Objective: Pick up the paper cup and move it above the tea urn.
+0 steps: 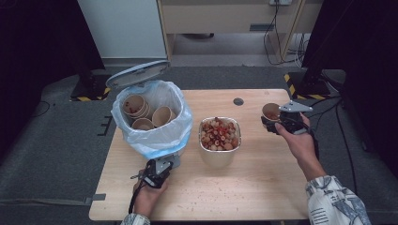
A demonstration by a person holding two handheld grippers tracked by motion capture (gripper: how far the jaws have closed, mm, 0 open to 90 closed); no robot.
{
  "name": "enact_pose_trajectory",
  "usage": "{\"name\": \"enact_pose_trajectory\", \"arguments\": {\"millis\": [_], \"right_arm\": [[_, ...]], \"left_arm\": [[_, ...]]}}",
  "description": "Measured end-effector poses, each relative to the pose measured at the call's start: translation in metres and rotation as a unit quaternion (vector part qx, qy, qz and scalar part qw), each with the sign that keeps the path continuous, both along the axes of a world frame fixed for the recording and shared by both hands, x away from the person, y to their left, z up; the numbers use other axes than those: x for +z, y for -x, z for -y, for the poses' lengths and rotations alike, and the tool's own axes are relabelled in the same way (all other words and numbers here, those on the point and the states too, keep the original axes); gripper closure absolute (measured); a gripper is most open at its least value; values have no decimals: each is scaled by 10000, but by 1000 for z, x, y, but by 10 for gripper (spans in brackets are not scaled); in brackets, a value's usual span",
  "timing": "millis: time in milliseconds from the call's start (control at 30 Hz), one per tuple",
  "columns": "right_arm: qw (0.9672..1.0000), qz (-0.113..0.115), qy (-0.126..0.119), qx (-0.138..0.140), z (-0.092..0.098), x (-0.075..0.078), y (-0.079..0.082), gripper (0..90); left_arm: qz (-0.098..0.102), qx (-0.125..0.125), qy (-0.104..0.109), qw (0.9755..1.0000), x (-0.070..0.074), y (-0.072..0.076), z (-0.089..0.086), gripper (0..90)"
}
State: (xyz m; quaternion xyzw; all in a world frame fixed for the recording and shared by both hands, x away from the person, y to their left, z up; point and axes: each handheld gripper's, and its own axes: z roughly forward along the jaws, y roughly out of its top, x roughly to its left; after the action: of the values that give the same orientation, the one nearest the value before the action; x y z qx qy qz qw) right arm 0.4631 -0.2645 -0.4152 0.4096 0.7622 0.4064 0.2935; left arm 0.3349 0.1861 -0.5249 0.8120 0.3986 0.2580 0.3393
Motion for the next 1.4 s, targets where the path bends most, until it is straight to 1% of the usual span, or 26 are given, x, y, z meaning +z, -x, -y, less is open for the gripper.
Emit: {"name": "enact_pose_trajectory", "arguments": {"millis": [100,133,233,267,333,400,500,567,633,700,767,800,900,1033,1167,1233,1400], "right_arm": [[10000,50,62,45,-2,10,-1,280],[10000,50,62,45,-2,10,-1,280],[9999,94,72,67,-3,20,-1,280],[9999,84,90,100,-5,25,-1,280],[9999,84,89,110,-6,28,-1,280],[9998,111,85,161,-9,35,-1,280],[9996,126,166,181,-11,39,-2,280],[9995,154,176,188,-12,41,-2,280],[9993,197,234,226,-15,46,-2,280],[9990,202,297,282,-17,49,-3,281],[9989,221,306,287,-18,51,-3,281],[9988,233,303,317,-20,56,-4,281],[9984,254,371,355,-23,60,-5,281],[9977,312,458,384,-29,62,-8,282],[9970,355,552,407,-34,63,-8,283],[9962,396,623,460,-38,66,-8,283],[9952,519,629,549,-43,75,-7,283]], "left_arm": [[30,-16,-9,10000,0,1,1,899],[30,-16,-9,10000,0,1,1,899],[10,-28,26,10000,0,1,0,899],[-7,-19,23,10000,0,0,0,899],[-4,-23,18,10000,0,0,0,899],[25,-29,24,10000,-1,1,0,899],[38,-20,31,10000,-1,1,1,899],[8,-19,21,10000,0,1,1,899],[-17,-24,32,10000,0,0,0,899],[1,-20,41,10000,0,1,1,899],[-8,-24,21,10000,0,1,0,899],[-9,-26,48,10000,0,0,0,899],[-11,-40,58,10000,0,0,-1,899],[-9,-32,20,10000,0,0,0,899],[-19,-26,29,10000,0,0,0,899],[-11,-19,2,10000,0,0,1,899],[7,-21,9,10000,0,1,1,899]]}}
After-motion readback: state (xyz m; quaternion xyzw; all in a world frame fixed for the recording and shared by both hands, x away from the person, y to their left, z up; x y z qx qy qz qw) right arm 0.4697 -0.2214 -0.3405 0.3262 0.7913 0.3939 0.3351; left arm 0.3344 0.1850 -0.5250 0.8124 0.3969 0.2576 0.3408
